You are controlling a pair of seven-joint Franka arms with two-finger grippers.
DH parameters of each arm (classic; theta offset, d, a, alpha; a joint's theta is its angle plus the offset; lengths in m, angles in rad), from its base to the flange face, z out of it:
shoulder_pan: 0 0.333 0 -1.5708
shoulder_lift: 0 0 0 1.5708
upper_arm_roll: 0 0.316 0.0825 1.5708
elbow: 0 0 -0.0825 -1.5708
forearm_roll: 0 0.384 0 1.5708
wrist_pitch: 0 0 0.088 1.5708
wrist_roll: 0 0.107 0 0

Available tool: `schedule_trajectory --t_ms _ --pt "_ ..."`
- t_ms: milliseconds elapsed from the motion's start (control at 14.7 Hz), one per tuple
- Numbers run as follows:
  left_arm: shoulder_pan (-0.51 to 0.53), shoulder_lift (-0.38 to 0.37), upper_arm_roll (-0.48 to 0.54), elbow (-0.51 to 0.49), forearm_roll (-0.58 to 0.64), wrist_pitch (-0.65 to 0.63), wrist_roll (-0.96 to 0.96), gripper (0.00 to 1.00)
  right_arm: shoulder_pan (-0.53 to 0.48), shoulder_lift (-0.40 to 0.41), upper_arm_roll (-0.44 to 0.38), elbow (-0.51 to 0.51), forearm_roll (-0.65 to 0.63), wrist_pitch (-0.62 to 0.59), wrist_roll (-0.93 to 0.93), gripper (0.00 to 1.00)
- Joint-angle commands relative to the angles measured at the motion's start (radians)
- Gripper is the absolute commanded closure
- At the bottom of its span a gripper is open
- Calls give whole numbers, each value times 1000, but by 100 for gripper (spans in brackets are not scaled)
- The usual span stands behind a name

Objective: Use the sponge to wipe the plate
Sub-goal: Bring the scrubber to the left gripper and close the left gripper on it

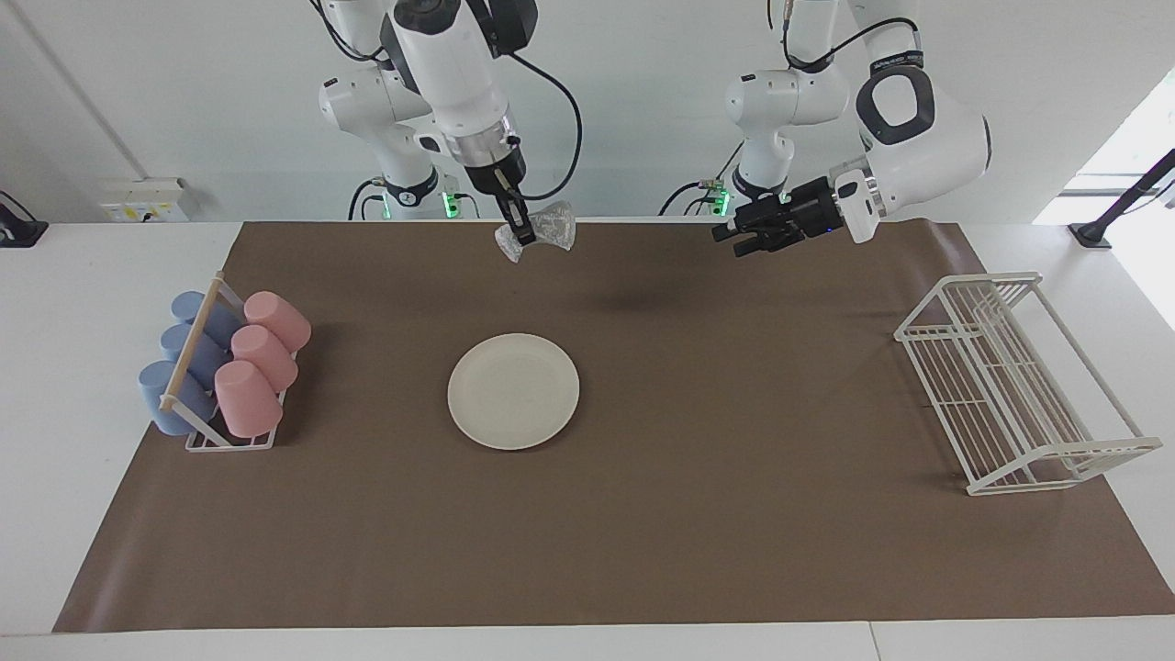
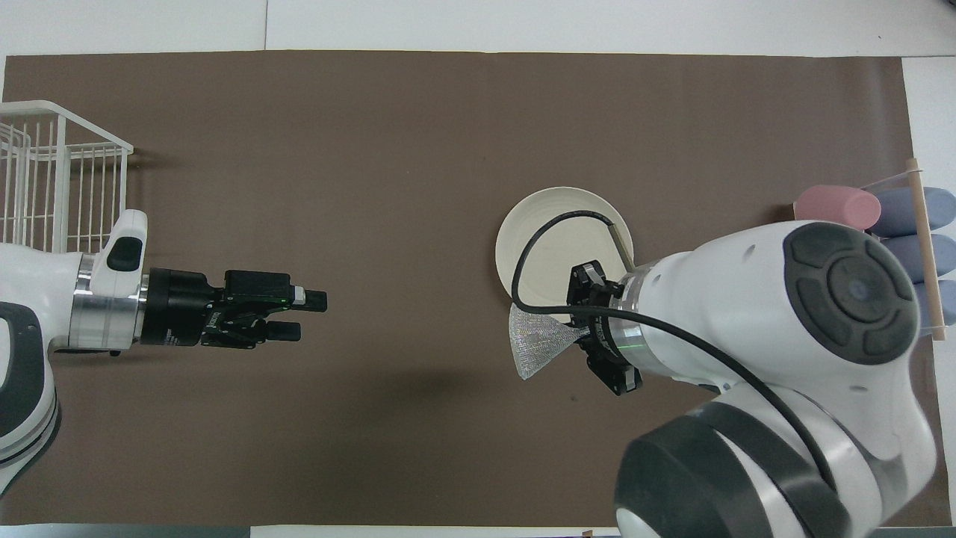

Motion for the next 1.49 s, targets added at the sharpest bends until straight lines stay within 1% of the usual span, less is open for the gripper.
schedule_trajectory --t_ms 0,68,204,272,340,476,611,815,1019,1087,1155,1223,1291,1427 --pt "-70 4 6 12 -111 9 -76 0 8 18 14 59 -26 -51 108 100" --pt "-83 4 6 12 -146 14 -82 0 43 18 19 59 -28 -35 151 100" --pt "-112 1 6 10 -197 14 -102 0 86 24 22 51 -28 54 250 100" --pt "-114 -2 6 7 -238 14 -122 0 121 35 22 50 -29 77 284 100" --pt "-117 -5 6 4 -269 9 -125 0 134 44 23 51 -29 87 301 100" --pt "-143 -9 6 -4 -290 6 -124 0 143 46 22 50 -45 85 307 100" --pt "-186 -10 6 -4 -309 29 -115 0 143 46 22 50 -57 80 307 100" --pt "-275 7 6 -4 -310 141 -23 0 143 46 23 50 -57 85 309 100" --pt "-290 23 6 -2 -311 137 20 0 142 46 22 50 -55 85 307 100" --pt "-290 21 6 -2 -311 124 22 4 142 46 22 50 -57 85 307 100" --pt "-289 21 8 -2 -311 121 22 12 142 46 23 50 -57 85 307 100" --pt "-289 21 8 -2 -311 120 20 27 142 46 22 50 -57 84 307 100" --pt "-290 21 6 -2 -312 121 20 47 140 46 22 50 -57 84 307 100" --pt "-290 18 6 -4 -321 120 13 100 140 47 22 50 -57 82 307 100"
